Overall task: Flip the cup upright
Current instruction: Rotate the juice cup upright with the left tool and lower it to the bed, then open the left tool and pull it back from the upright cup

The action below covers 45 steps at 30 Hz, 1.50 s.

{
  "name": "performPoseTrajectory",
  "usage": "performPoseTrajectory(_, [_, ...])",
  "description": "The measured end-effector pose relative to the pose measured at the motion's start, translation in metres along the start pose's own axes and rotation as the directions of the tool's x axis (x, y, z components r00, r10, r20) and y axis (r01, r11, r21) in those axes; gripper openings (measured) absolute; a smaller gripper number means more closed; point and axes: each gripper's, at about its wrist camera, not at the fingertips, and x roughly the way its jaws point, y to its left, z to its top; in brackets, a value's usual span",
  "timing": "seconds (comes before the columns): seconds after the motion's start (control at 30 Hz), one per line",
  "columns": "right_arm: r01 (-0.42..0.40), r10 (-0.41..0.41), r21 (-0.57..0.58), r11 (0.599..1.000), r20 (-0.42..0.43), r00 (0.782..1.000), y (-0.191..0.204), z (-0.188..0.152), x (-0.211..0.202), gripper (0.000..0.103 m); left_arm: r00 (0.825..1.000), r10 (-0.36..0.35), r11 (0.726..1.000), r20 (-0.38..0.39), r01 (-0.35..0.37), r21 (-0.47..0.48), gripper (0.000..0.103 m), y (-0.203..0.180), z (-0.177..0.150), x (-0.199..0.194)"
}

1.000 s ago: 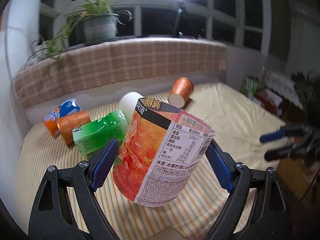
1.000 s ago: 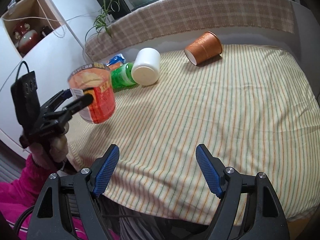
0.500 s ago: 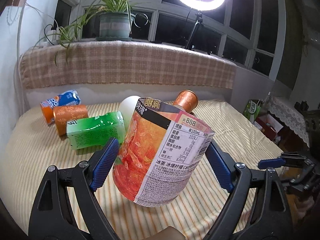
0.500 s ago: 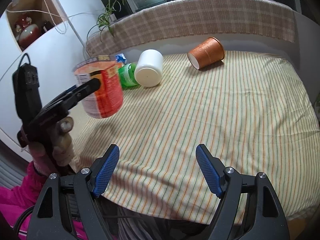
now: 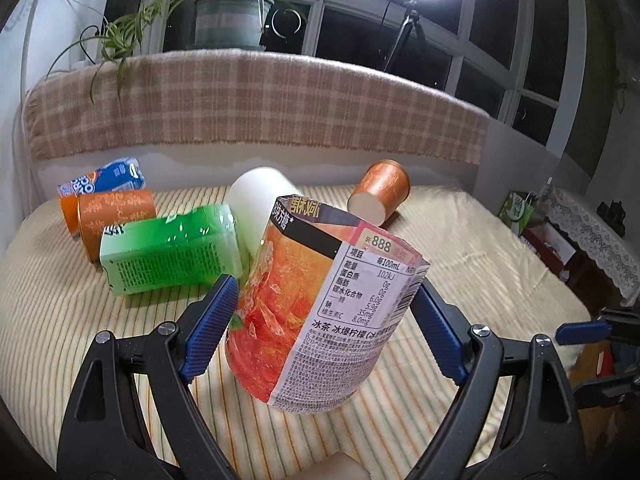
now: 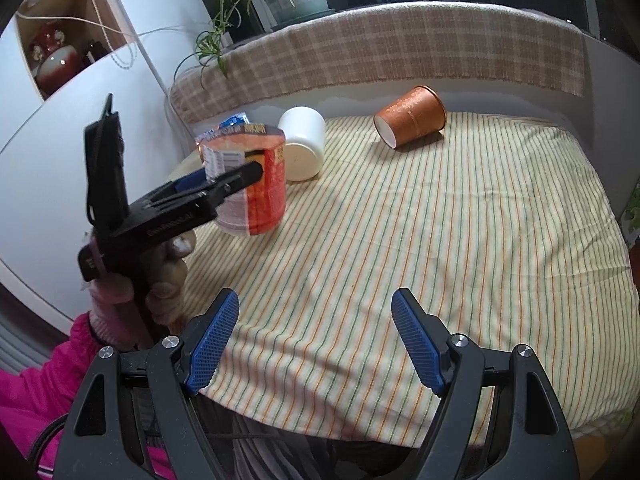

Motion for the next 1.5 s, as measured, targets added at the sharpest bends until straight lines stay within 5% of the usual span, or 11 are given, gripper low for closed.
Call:
performPoseTrajectory(0.93, [-0.007, 0.007, -0.01, 1.0, 0.042, 0.999, 0.019, 0.008, 0.008, 0.079, 0.997, 0.047, 0.998, -0.058, -0.045, 0.033, 0.09, 0.017, -0.015, -0.021])
performPoseTrajectory(1.5, [0.14, -0.131, -0.036, 0.989, 0.187, 0.974, 0.042, 0.023, 0.002, 0.079, 0.992, 0.128, 0.99, 0.013, -0.128, 0.063, 0.099, 0.026, -0.019, -0.075])
